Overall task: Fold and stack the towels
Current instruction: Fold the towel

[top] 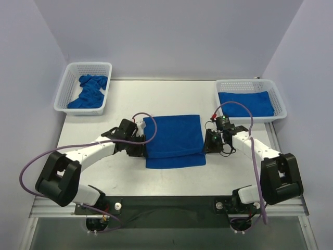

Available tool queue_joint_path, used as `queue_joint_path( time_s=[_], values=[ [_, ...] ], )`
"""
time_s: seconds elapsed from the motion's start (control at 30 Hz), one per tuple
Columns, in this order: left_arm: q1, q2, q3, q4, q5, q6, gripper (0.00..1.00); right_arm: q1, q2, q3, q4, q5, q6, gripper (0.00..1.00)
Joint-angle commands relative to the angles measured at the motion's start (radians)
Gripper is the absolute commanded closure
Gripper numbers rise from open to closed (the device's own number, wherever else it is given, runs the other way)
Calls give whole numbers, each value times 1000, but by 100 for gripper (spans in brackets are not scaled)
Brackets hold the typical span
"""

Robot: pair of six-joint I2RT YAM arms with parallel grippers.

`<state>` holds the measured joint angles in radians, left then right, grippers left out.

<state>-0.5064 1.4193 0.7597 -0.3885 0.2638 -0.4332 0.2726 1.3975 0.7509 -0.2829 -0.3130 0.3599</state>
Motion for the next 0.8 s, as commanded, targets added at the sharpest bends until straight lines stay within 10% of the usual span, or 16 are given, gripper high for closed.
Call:
queue_joint_path(
  time_s=[0.0, 0.27, 0.77],
  values=[
    [-15, -62, -23, -36, 61, 17, 56, 5, -58, -35, -73, -46, 16, 76],
    [-21, -229, -46, -62, 75, 60, 13, 34, -190, -59, -220, -71, -2, 41],
    [-139, -30, 130, -85, -120, 324, 18, 62, -109, 97, -234, 17, -188, 40]
  ],
)
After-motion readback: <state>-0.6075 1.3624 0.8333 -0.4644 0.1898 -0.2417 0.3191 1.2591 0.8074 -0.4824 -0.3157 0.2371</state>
